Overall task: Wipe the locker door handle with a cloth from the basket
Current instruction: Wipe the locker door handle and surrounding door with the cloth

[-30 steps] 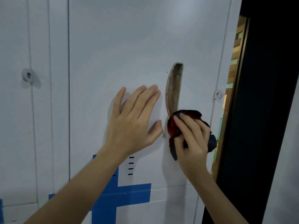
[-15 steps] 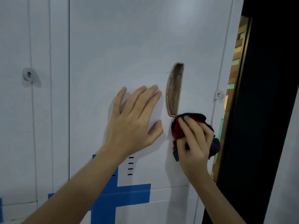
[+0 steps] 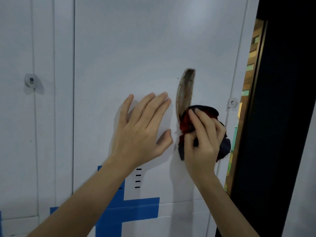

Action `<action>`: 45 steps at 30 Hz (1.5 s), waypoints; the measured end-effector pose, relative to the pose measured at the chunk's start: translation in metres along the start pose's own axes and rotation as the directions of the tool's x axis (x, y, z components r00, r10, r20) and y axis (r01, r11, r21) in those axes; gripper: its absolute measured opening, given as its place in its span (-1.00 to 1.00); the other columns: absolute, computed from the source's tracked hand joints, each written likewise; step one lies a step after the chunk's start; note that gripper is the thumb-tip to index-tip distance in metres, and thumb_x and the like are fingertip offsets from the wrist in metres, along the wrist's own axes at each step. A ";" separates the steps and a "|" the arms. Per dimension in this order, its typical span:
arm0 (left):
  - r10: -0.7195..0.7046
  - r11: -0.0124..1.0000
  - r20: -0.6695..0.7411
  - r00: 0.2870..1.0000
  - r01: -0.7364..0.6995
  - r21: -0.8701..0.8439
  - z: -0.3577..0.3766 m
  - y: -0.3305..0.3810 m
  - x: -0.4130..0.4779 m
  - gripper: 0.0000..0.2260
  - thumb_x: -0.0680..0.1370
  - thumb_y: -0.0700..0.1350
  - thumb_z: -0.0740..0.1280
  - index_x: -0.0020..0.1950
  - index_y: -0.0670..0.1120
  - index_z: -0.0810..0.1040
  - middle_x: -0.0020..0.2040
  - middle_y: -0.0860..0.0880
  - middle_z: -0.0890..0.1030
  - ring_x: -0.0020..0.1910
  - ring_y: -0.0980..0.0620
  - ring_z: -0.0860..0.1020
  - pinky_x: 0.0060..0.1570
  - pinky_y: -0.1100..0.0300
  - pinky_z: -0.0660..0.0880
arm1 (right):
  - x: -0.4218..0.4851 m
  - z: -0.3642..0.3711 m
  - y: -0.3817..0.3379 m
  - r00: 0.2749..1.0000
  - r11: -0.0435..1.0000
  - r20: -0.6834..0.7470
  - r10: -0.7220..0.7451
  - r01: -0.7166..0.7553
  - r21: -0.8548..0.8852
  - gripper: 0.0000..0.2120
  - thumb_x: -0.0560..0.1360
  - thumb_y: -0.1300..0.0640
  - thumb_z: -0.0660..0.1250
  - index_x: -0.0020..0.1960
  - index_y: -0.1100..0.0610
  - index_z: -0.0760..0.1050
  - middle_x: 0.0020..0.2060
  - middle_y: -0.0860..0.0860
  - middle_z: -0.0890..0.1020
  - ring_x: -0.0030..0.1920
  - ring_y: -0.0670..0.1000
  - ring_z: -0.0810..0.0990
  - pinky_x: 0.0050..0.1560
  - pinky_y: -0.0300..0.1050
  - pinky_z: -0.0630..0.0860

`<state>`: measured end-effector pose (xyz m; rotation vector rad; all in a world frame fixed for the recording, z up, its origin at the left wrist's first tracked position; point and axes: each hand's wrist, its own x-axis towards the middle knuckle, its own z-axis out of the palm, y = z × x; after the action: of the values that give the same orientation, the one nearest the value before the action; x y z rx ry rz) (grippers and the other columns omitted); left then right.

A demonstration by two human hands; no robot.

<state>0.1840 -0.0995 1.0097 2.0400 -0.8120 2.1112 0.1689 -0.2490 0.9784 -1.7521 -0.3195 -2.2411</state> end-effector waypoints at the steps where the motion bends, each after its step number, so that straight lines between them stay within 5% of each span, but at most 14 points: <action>1: 0.000 1.000 0.000 1.000 0.000 -0.002 0.000 0.000 0.000 -0.50 0.47 0.04 0.26 0.34 -0.17 0.45 0.34 -0.07 0.47 0.33 -0.02 0.35 0.43 -0.02 0.00 | 0.001 0.002 -0.003 1.000 1.000 0.005 -0.012 0.012 0.001 -0.67 0.47 0.37 0.17 0.19 0.28 0.52 0.14 0.14 0.56 0.12 0.14 0.39 0.30 -0.18 0.25; 6: 0.001 1.000 -0.004 1.000 -0.001 -0.002 0.000 0.000 0.000 -0.50 0.46 0.04 0.25 0.34 -0.17 0.45 0.34 -0.08 0.47 0.33 -0.02 0.35 0.43 -0.02 0.02 | -0.013 -0.008 0.016 0.973 0.976 0.079 -0.215 0.218 -0.027 -0.73 0.58 0.30 0.12 0.24 0.22 0.43 0.19 0.09 0.48 0.13 0.15 0.39 0.25 -0.06 0.35; 10: 0.001 1.000 -0.008 1.000 -0.001 0.010 0.001 -0.001 -0.001 -0.50 0.47 0.04 0.26 0.35 -0.17 0.45 0.34 -0.08 0.47 0.34 -0.01 0.35 0.42 -0.03 0.03 | 0.007 0.002 0.007 0.998 0.998 -0.012 -0.054 0.054 -0.013 -0.67 0.47 0.36 0.17 0.20 0.27 0.51 0.14 0.15 0.55 0.11 0.15 0.39 0.20 -0.02 0.37; 15: 0.003 1.000 -0.034 0.999 -0.002 0.008 0.001 -0.001 -0.001 -0.50 0.47 0.04 0.26 0.34 -0.18 0.45 0.34 -0.08 0.47 0.32 -0.02 0.36 0.43 -0.02 0.02 | -0.002 -0.007 0.011 0.987 0.989 0.069 -0.147 0.147 -0.002 -0.69 0.51 0.35 0.16 0.21 0.25 0.50 0.17 0.13 0.54 0.11 0.15 0.41 0.23 -0.04 0.37; 19: -0.008 1.000 -0.035 0.999 0.008 -0.006 0.003 -0.001 0.000 -0.50 0.49 0.04 0.23 0.36 -0.19 0.42 0.36 -0.10 0.45 0.34 -0.04 0.33 0.43 -0.04 0.01 | 0.011 -0.005 0.014 0.999 0.999 -0.030 0.035 -0.036 -0.037 -0.65 0.46 0.36 0.16 0.21 0.26 0.51 0.13 0.17 0.56 0.09 0.14 0.38 0.19 -0.03 0.37; 24: -0.020 0.999 -0.007 1.000 0.020 -0.046 0.003 0.000 0.000 -0.49 0.54 0.04 0.17 0.43 -0.18 0.32 0.42 -0.11 0.36 0.41 -0.05 0.26 0.44 -0.04 0.01 | -0.015 0.001 0.000 0.983 0.984 0.058 -0.176 0.176 -0.005 -0.71 0.54 0.32 0.18 0.25 0.26 0.44 0.21 0.13 0.50 0.15 0.15 0.42 0.29 -0.09 0.32; 29: 0.117 0.990 0.018 0.993 -0.115 -0.084 0.000 -0.012 0.016 -0.48 0.53 0.04 0.15 0.44 -0.18 0.31 0.44 -0.12 0.32 0.43 -0.05 0.23 0.44 -0.03 -0.01 | -0.004 0.005 0.003 0.997 0.999 -0.070 0.039 -0.042 -0.033 -0.67 0.49 0.34 0.15 0.22 0.25 0.49 0.16 0.15 0.53 0.11 0.17 0.40 0.25 -0.09 0.32; 33: 0.189 0.982 0.031 0.981 -0.190 0.023 0.002 -0.018 0.030 -0.49 0.56 0.04 0.14 0.45 -0.18 0.31 0.44 -0.11 0.32 0.43 -0.04 0.24 0.44 -0.06 0.01 | -0.005 0.004 0.007 0.994 0.993 -0.013 -0.113 0.113 -0.024 -0.69 0.54 0.31 0.15 0.25 0.21 0.45 0.19 0.11 0.51 0.12 0.15 0.42 0.24 -0.06 0.34; 37: 0.172 0.981 0.044 0.984 -0.175 0.083 0.003 -0.015 0.028 -0.48 0.56 0.05 0.14 0.45 -0.19 0.30 0.45 -0.11 0.32 0.43 -0.04 0.25 0.44 -0.05 0.00 | 0.006 0.006 0.006 0.998 0.999 -0.055 0.045 -0.045 -0.006 -0.67 0.50 0.32 0.15 0.24 0.25 0.48 0.19 0.14 0.52 0.12 0.17 0.39 0.23 -0.09 0.32; 41: 0.180 0.979 0.046 0.983 -0.184 0.086 0.001 -0.015 0.028 -0.48 0.57 0.05 0.13 0.45 -0.20 0.30 0.44 -0.12 0.33 0.42 -0.05 0.26 0.45 -0.04 -0.03 | -0.010 0.004 0.009 0.993 0.992 0.002 -0.121 0.121 -0.037 -0.71 0.55 0.31 0.14 0.25 0.23 0.44 0.20 0.10 0.50 0.14 0.14 0.42 0.27 -0.07 0.33; 45: 0.160 0.983 0.032 0.987 -0.162 0.087 0.002 -0.015 0.029 -0.47 0.56 0.06 0.12 0.44 -0.22 0.30 0.43 -0.13 0.35 0.41 -0.06 0.28 0.45 -0.04 -0.03 | 0.004 0.004 0.008 0.992 0.995 -0.093 0.089 -0.092 -0.027 -0.67 0.49 0.32 0.15 0.23 0.23 0.48 0.16 0.13 0.55 0.12 0.16 0.40 0.22 -0.09 0.34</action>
<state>0.1893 -0.0959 1.0416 2.1152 -0.9316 2.2491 0.1745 -0.2559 0.9829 -1.6384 -0.1830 -2.2645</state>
